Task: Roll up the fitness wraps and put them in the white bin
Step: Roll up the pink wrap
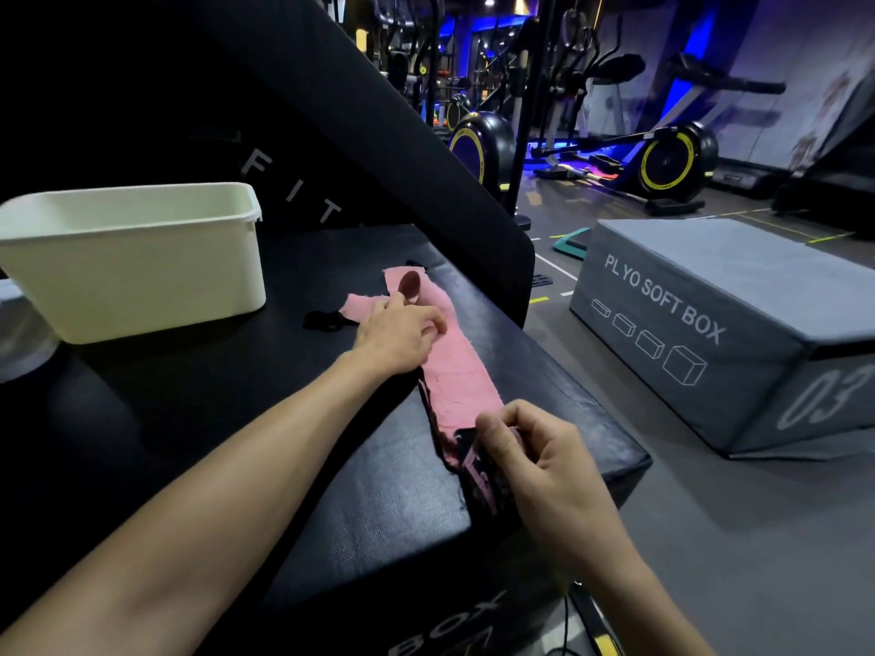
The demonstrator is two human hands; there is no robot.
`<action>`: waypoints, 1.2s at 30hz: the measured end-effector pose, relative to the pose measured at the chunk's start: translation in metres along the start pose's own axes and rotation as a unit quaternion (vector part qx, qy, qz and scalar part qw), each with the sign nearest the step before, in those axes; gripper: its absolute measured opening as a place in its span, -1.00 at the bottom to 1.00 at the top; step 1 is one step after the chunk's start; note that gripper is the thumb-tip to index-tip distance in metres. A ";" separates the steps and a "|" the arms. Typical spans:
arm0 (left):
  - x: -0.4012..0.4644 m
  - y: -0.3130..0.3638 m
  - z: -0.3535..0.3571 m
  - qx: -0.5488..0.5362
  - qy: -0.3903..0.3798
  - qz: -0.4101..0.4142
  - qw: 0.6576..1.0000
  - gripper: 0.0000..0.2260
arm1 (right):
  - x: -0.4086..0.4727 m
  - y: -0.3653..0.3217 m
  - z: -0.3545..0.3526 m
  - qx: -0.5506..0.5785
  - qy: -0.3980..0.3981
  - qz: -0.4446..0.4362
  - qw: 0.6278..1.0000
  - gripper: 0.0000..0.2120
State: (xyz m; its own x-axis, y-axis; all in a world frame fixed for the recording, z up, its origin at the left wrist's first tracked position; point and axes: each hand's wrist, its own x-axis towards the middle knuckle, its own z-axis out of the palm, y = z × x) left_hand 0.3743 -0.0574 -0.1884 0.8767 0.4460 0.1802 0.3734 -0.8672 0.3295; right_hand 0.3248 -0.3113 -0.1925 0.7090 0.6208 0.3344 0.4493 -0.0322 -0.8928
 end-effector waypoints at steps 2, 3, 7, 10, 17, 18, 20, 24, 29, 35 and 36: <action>-0.011 0.000 -0.008 0.031 -0.027 -0.001 0.999 -0.72 | -0.001 0.002 0.004 0.019 0.026 0.009 0.999 -0.59; -0.019 0.000 -0.013 0.040 -0.020 0.002 0.999 -0.70 | -0.002 0.003 0.006 0.030 0.041 0.013 0.999 -0.57; -0.056 0.005 -0.038 -0.091 0.130 0.091 0.983 -0.73 | -0.006 0.003 0.015 0.068 0.096 0.024 0.993 -0.59; -0.099 0.023 -0.063 -0.245 0.090 0.173 0.950 -0.88 | -0.009 -0.001 0.022 0.085 0.120 0.010 0.989 -0.59; -0.185 0.035 -0.051 -0.410 -0.004 0.144 0.901 -0.85 | -0.018 -0.013 0.039 0.101 0.121 -0.029 0.987 -0.66; -0.188 0.033 -0.048 -0.414 0.009 0.134 0.900 -0.86 | -0.019 -0.014 0.041 0.114 0.113 -0.033 0.987 -0.67; -0.195 0.030 -0.048 -0.434 0.024 0.118 0.893 -0.88 | -0.024 -0.016 0.043 0.121 0.090 -0.046 0.987 -0.68; -0.210 0.030 -0.050 -0.458 0.055 0.104 0.881 -0.86 | -0.031 -0.014 0.034 0.087 0.037 -0.075 0.993 -0.79; -0.220 0.028 -0.052 -0.447 0.079 0.095 0.886 -0.83 | -0.041 -0.015 0.017 0.054 0.005 -0.093 0.994 -0.92; -0.226 0.031 -0.049 -0.468 0.070 0.105 0.875 -0.80 | -0.046 -0.014 0.013 0.071 0.023 -0.089 0.993 -0.92; -0.226 0.032 -0.048 -0.469 0.070 0.108 0.874 -0.80 | -0.046 -0.015 0.012 0.076 0.023 -0.089 0.993 -0.91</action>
State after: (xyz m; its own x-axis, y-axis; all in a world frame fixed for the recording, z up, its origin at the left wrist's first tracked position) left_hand 0.1735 -0.1747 -0.1738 0.8261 0.3731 0.4223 -0.2672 -0.4005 0.8765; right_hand 0.2789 -0.3297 -0.1986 0.6519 0.5691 0.5012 0.4848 0.1955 -0.8525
